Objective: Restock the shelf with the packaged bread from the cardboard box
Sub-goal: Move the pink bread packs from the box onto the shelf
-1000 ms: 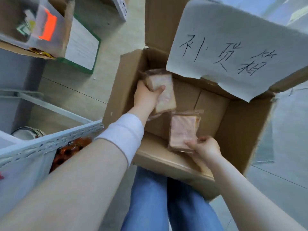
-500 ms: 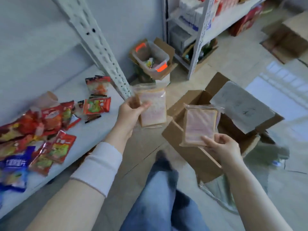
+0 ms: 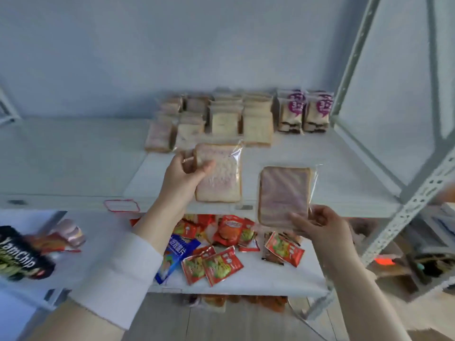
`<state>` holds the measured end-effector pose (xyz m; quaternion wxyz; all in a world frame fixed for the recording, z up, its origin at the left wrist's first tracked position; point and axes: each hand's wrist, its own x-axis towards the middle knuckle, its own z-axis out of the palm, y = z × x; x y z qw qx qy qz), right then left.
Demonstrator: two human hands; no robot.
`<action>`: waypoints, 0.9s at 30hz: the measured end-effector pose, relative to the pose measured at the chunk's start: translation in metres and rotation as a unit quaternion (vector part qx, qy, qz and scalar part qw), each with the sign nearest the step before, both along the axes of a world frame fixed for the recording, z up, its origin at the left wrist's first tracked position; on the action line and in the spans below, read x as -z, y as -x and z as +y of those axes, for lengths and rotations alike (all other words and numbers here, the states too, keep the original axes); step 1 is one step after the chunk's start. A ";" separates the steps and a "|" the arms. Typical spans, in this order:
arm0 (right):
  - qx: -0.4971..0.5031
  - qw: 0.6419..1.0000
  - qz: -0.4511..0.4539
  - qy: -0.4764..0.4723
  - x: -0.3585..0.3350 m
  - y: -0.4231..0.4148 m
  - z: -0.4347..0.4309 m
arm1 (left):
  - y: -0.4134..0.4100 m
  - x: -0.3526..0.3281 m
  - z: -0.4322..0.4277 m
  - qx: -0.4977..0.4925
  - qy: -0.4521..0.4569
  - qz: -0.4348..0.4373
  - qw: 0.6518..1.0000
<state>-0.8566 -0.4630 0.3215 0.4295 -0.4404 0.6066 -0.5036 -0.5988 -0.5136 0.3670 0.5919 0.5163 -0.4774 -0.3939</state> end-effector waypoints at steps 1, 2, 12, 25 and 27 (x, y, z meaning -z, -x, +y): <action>-0.020 1.000 0.001 -0.009 0.000 -0.035 -0.018 | -0.035 0.002 -0.007 -0.024 -0.006 -0.004 1.000; -0.036 0.999 0.005 -0.019 0.002 -0.069 -0.034 | -0.067 0.005 -0.015 -0.047 -0.014 -0.009 0.999; -0.007 1.000 0.009 -0.022 0.015 -0.237 -0.191 | -0.208 0.037 -0.154 -0.091 -0.058 -0.025 0.994; -0.047 0.827 0.504 0.245 0.008 -0.309 -0.261 | -0.226 0.079 -0.261 -0.065 -0.115 -0.034 0.991; -0.119 0.772 0.578 0.236 0.000 -0.327 -0.272 | -0.232 0.075 -0.267 -0.028 -0.133 0.001 0.991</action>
